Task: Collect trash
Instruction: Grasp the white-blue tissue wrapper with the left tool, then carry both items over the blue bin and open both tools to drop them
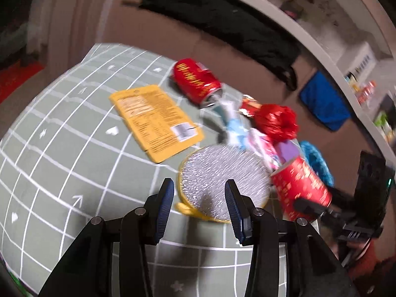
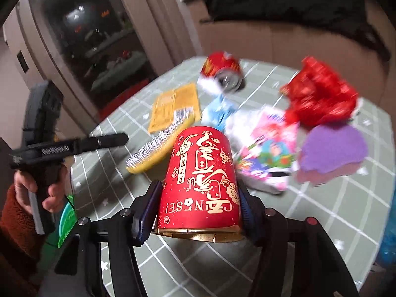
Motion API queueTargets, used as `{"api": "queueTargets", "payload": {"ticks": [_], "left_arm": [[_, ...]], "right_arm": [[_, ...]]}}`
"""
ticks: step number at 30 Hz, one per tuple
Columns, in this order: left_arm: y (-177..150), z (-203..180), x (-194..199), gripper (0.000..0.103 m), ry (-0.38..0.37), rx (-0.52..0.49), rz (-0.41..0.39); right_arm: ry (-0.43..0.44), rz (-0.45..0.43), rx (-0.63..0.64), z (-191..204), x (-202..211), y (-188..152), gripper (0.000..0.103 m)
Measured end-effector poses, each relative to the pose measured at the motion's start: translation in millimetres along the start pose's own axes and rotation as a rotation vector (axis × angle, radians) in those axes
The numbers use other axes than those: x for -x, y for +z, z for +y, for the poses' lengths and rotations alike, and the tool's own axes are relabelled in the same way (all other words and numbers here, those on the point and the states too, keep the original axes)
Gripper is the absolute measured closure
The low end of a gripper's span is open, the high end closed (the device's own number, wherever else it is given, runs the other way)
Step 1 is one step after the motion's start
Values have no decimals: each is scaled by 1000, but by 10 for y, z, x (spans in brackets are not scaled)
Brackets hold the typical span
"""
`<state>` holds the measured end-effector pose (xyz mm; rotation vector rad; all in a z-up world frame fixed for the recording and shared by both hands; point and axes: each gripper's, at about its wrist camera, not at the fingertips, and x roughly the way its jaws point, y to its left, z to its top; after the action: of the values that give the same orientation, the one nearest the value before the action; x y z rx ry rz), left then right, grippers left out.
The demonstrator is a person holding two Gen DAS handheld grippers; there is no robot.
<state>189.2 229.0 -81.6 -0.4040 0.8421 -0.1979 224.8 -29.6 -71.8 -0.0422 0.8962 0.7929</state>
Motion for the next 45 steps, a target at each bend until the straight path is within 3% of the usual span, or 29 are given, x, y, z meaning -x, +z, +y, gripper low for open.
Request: {"api": "queueTargets", "payload": {"ticks": [5, 7, 12, 14, 18, 20, 26, 28, 29, 30, 35, 45], "left_arm": [[-88, -354, -70, 59, 80, -203, 24], [-79, -344, -152, 59, 105, -169, 51], [8, -74, -274, 59, 127, 69, 46], [82, -102, -290, 59, 126, 78, 32], [396, -432, -366, 59, 57, -6, -27], [539, -582, -528, 59, 74, -10, -47], [766, -641, -1188, 59, 197, 74, 24], [769, -606, -1323, 62, 203, 128, 22], [757, -611, -1337, 69, 190, 145, 12], [748, -632, -1333, 76, 184, 145, 4], [647, -933, -1100, 79, 218, 50, -83], [585, -1654, -232, 80, 249, -146, -320]], "right_arm": [[-72, -42, -39, -230, 319, -64, 48], [-89, -46, -76, -359, 384, -112, 48], [-105, -74, -141, -521, 473, -258, 48], [-114, -77, -144, -532, 496, -308, 48], [-126, -72, -154, -592, 489, -388, 48], [-129, -86, -165, -636, 492, -405, 48], [-134, -123, -163, -722, 577, -347, 48], [-142, -135, -151, -735, 614, -309, 48], [-148, -145, -141, -740, 641, -287, 48], [-159, -153, -129, -743, 664, -267, 48], [-210, -175, -79, -797, 752, -193, 48], [-223, -269, -70, -934, 1032, 26, 48]]}}
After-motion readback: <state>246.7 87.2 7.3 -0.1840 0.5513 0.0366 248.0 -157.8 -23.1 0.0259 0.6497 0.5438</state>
